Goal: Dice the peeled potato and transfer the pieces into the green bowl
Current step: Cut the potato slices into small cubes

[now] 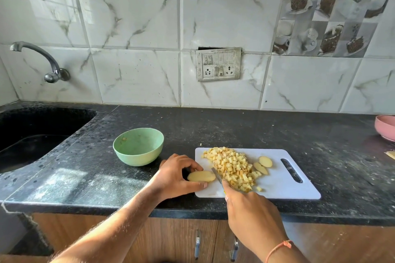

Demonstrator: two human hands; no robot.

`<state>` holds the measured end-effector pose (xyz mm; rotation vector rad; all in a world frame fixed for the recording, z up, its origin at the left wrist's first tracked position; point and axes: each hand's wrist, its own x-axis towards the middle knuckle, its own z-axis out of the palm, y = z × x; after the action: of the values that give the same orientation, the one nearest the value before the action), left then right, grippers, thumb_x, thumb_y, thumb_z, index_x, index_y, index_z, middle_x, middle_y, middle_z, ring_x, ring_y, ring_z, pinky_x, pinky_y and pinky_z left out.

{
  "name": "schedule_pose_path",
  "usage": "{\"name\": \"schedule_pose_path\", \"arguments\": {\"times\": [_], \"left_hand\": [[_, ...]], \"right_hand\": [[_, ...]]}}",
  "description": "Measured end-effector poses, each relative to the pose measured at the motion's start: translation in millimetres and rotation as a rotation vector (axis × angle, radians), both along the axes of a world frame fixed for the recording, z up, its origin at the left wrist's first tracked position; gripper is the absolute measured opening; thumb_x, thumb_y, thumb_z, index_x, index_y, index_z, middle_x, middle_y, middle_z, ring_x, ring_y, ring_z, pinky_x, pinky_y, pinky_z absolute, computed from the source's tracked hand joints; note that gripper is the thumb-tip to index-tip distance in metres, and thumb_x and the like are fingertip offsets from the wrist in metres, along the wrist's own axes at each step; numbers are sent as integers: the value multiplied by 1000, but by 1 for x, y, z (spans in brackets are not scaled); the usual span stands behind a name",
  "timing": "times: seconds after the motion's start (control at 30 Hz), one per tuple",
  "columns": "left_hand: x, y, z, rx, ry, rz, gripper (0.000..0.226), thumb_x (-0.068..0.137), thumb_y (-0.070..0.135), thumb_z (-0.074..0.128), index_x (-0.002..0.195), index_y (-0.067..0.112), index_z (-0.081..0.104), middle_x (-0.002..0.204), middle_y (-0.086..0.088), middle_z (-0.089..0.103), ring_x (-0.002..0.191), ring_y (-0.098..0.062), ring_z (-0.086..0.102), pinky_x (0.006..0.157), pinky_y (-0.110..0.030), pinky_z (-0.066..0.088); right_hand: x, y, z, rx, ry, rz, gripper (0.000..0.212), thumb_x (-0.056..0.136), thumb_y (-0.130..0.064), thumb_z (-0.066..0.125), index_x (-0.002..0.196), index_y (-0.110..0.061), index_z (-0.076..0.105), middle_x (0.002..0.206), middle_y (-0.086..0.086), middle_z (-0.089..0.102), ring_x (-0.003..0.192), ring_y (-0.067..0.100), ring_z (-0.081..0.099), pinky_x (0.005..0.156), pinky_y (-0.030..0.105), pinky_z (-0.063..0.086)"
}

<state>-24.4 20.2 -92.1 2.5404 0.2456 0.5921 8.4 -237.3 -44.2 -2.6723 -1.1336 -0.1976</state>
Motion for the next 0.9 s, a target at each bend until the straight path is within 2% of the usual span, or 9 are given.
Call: {"name": "schedule_pose_path", "arguments": {"times": [0.17, 0.33, 0.47, 0.63, 0.77, 0.9], "left_hand": [[0, -1, 3, -32, 31, 30, 64, 56, 88, 78, 107, 51, 71, 96, 28, 65, 101, 5, 52, 94, -31, 34], [0, -3, 7, -39, 48, 30, 64, 56, 90, 75, 105, 49, 73, 93, 26, 66, 101, 3, 52, 98, -37, 40], [-1, -2, 7, -46, 47, 25, 62, 56, 91, 74, 103, 50, 73, 92, 29, 67, 100, 2, 54, 99, -39, 44], [0, -4, 8, -20, 71, 36, 68, 55, 96, 71, 104, 50, 70, 93, 27, 65, 102, 2, 52, 99, -37, 40], [0, -3, 8, -46, 92, 8, 51, 66, 81, 70, 106, 50, 68, 95, 24, 65, 106, 1, 51, 105, -41, 38], [-1, -2, 10, -91, 96, 8, 50, 63, 74, 74, 106, 50, 71, 97, 27, 69, 107, 3, 53, 106, -42, 42]], "right_hand": [[1, 9, -3, -34, 3, -2, 56, 107, -25, 33, 162, -33, 21, 95, -1, 71, 77, 19, 66, 68, 35, 56], [1, 17, -8, -40, 14, 3, 59, 107, -23, 35, 163, -31, 18, 95, 0, 71, 81, 20, 68, 69, 36, 58], [5, 16, -7, 3, 14, -5, 58, 107, -26, 36, 162, -33, 21, 90, -4, 71, 76, 17, 68, 67, 36, 60], [3, 14, 3, 46, -39, -7, 57, 107, -27, 35, 162, -34, 21, 94, -5, 71, 77, 14, 65, 61, 26, 47], [-4, 14, 8, -3, -71, 11, 56, 107, -29, 35, 162, -32, 22, 102, -2, 71, 84, 17, 67, 67, 30, 52], [-9, 18, 4, -93, -76, -5, 61, 105, -24, 37, 163, -28, 19, 103, 1, 72, 88, 22, 69, 71, 36, 57]]}}
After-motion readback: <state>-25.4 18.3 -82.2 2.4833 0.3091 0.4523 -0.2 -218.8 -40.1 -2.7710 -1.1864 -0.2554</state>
